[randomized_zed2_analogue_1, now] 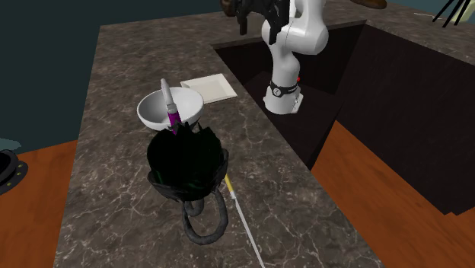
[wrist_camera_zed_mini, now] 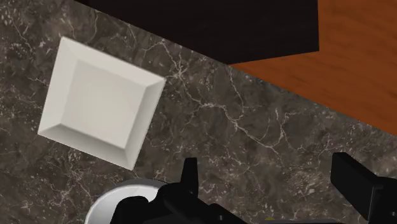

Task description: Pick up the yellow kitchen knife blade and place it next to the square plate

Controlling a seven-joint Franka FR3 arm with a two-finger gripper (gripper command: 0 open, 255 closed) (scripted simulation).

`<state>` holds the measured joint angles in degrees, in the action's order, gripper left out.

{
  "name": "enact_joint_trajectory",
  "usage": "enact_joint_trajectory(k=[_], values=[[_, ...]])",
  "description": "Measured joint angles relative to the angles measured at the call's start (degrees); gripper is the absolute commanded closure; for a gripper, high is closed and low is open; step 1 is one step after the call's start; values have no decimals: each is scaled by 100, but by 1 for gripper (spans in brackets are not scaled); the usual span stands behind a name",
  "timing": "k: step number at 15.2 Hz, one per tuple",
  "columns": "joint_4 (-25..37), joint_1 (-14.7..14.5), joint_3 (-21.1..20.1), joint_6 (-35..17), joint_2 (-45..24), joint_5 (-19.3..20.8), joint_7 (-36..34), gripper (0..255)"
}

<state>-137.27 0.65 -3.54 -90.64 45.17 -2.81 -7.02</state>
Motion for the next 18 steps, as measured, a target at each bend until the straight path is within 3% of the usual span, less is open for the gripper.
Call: enact_joint_trajectory(k=[2, 6, 18], values=[[10, -25, 13, -75, -79, 14, 79, 0], [32, -181, 149, -716, -689, 136, 721, 0], [902, -750, 209, -2542, -3150, 220, 2620, 0]])
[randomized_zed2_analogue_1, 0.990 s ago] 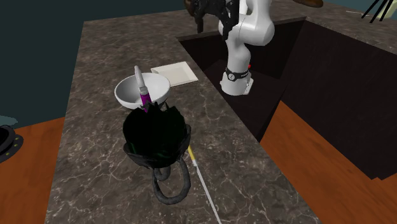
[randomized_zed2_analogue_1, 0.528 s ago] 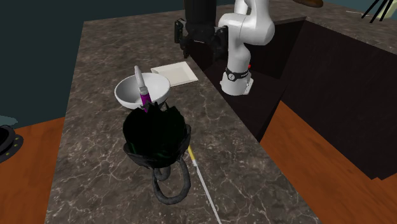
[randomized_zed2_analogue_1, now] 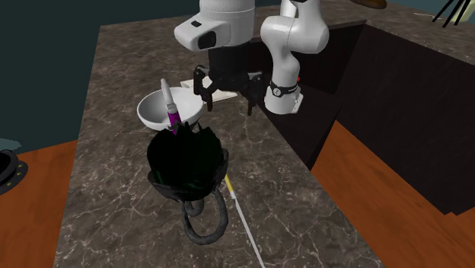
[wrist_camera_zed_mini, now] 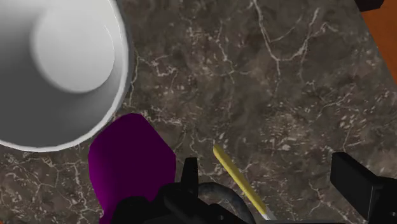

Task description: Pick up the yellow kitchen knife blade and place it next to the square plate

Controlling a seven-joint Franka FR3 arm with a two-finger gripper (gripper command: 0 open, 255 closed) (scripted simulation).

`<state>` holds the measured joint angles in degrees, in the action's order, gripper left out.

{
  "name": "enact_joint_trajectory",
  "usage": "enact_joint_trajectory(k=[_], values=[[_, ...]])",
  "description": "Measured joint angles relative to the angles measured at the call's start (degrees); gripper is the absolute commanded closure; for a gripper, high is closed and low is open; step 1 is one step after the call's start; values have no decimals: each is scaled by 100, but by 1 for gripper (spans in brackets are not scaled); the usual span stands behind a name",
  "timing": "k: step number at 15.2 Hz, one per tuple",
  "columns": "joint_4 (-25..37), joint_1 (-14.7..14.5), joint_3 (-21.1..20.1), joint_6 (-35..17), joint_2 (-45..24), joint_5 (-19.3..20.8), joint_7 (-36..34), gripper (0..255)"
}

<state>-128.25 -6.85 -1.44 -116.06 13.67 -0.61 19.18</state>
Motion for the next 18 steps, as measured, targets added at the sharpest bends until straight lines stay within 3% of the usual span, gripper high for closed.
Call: enact_joint_trajectory(k=[14, 18], values=[[1967, -485, -394, -954, -2669, 122, 1939, 0], [2119, -546, -464, -1146, -2989, 173, 2120, 0]])
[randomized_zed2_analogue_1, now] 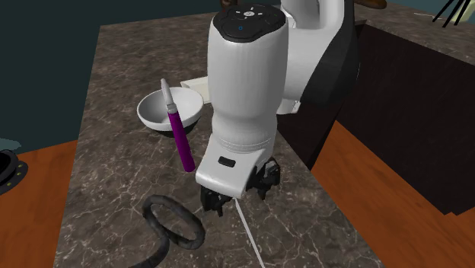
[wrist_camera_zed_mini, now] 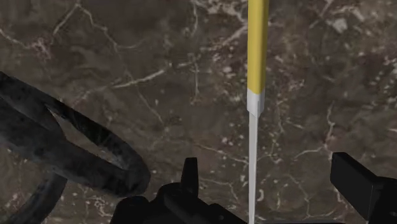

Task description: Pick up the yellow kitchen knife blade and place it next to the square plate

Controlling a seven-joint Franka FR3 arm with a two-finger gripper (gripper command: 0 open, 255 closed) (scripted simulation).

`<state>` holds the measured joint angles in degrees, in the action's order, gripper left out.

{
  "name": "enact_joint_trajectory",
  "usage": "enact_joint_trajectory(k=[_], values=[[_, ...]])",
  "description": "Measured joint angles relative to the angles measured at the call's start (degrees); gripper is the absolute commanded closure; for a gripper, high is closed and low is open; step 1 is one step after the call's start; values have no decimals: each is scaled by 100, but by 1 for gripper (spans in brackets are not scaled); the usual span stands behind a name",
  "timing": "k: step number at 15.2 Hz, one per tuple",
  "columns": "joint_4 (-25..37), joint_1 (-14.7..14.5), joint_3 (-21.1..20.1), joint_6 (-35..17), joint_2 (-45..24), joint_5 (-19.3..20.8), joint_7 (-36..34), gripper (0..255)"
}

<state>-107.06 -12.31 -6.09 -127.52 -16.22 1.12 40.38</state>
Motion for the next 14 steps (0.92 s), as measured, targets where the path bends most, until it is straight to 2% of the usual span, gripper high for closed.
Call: enact_joint_trajectory(k=[5, 11, 12, 14], values=[[-81, -21, 2, -305, -224, 33, -14, 0], [-102, -17, 6, -360, -256, 36, -8, 0], [-102, -17, 6, -360, -256, 36, -8, 255], [-102, -17, 6, -360, -256, 36, -8, 255]])
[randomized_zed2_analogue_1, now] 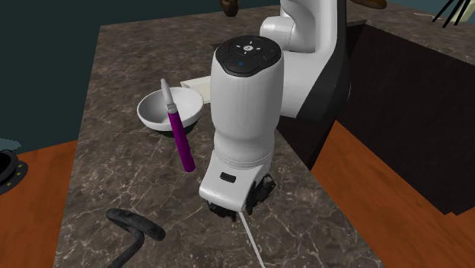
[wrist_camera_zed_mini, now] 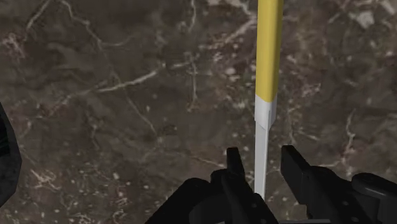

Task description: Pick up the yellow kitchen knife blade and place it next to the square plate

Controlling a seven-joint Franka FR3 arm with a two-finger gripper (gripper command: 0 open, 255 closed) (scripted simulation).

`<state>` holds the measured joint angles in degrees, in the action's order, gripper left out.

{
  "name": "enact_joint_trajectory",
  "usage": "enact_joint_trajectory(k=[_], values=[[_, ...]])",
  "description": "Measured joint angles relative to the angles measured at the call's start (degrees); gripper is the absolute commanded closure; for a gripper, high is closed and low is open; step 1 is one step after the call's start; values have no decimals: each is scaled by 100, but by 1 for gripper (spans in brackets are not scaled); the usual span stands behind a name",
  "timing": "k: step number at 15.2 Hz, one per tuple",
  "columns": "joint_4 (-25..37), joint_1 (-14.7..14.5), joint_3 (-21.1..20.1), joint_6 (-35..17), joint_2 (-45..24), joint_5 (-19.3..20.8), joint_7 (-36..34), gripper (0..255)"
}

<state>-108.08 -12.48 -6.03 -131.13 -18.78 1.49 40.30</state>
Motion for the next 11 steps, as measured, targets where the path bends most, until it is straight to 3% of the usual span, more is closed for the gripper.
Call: enact_joint_trajectory(k=[11], values=[[67, 2, -5, 140, 75, -11, 5, 255]])
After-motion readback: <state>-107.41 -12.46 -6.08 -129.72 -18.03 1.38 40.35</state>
